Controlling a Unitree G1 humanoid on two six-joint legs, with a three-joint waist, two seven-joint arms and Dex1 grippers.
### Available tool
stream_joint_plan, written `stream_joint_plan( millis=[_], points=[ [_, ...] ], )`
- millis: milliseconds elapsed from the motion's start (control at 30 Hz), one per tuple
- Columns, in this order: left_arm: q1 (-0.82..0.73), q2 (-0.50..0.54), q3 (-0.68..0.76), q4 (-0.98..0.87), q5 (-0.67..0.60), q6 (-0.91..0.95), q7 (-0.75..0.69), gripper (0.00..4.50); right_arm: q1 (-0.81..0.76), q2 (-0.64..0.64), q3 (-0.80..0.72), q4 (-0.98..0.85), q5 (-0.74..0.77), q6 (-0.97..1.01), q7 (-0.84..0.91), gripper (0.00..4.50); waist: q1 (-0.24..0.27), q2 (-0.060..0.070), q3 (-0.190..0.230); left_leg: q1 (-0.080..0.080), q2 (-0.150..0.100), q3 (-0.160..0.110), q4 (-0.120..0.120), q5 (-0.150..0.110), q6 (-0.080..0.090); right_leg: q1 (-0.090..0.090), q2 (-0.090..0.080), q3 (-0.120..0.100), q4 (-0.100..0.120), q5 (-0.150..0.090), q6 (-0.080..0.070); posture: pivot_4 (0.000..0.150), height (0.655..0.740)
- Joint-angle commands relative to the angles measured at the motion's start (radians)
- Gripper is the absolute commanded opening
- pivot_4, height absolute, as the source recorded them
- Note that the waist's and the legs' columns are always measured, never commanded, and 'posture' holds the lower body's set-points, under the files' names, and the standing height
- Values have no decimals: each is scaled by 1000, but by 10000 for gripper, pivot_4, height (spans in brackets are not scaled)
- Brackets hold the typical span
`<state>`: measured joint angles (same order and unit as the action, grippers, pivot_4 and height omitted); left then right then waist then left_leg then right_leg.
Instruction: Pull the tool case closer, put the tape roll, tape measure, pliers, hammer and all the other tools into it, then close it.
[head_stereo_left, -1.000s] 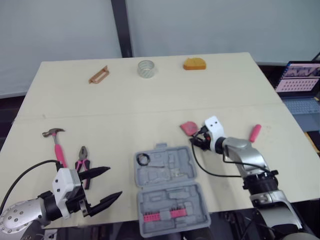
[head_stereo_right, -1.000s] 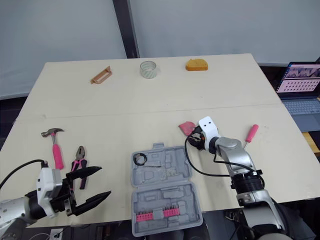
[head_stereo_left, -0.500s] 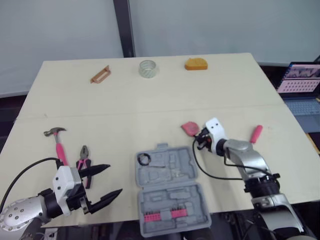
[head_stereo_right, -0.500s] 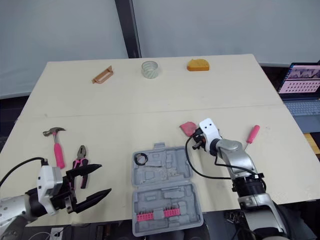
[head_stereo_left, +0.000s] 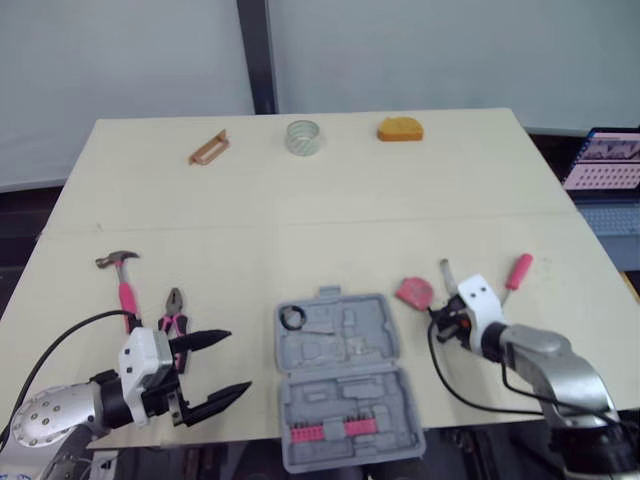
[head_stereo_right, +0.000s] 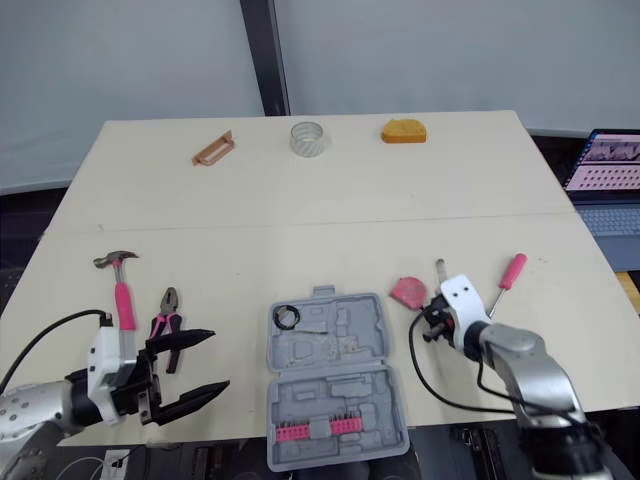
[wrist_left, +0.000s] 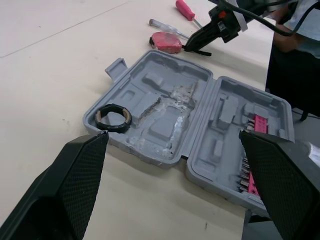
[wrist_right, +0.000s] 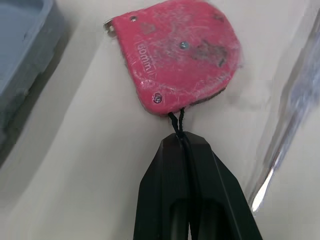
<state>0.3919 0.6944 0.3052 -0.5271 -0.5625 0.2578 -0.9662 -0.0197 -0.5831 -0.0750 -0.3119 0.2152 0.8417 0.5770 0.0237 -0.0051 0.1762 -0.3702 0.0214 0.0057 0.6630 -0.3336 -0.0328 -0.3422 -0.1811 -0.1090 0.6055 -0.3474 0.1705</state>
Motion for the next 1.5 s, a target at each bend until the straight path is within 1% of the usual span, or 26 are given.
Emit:
stream_joint_plan(
  millis=[33, 300, 533, 800, 1167, 1467, 1500],
  points=[
    [-26, 15, -22, 17, 0, -6, -28, 45000, 90, -3, -55, -148, 40, 86, -26, 280, 1, 0, 0, 0, 0, 0, 0, 0, 0, 0, 0, 0, 0, 0, 0, 1500, 7400],
    [-83, 42, -86, 68, -3, -23, -117, 45000, 291, 45, -134, -409, 103, 232, -82, 280, -1, 2, 0, 0, 0, 0, -1, 0, 0, 0, 0, 0, 0, 0, 0, 1500, 7400],
    [-114, 42, -124, 108, 16, -84, -188, 45000, 386, 84, -131, -522, 137, 293, -119, 280, 0, 2, 0, 0, 0, 0, -1, 0, 0, 0, 0, 1, 0, 0, 0, 1500, 7400],
    [-108, 37, -147, 161, 52, -166, -240, 45000, 412, 95, -118, -553, 162, 325, -138, 280, 0, 2, 1, 0, 0, 0, -1, 0, 0, -1, 0, 1, 0, 0, 0, 1500, 7400],
    [-90, 39, -143, 149, 59, -181, -222, 45000, 403, 83, -105, -531, 173, 330, -144, 280, 0, 2, 1, 0, 0, 0, -1, -1, 0, 0, 0, 1, 0, 0, 0, 1500, 7400],
    [-84, 36, -144, 149, 62, -189, -215, 45000, 378, 76, -103, -512, 185, 376, -143, 280, 0, 2, 1, 0, 0, 0, -1, 0, 0, 0, 0, 1, 0, 0, 0, 1500, 7400],
    [-81, 35, -144, 152, 64, -194, -215, 45000, 375, 76, -106, -512, 190, 386, -141, 2773, 0, 2, 1, 0, 0, 0, -1, 0, 0, 0, 0, 1, 0, 0, 0, 1500, 7400]
  ],
)
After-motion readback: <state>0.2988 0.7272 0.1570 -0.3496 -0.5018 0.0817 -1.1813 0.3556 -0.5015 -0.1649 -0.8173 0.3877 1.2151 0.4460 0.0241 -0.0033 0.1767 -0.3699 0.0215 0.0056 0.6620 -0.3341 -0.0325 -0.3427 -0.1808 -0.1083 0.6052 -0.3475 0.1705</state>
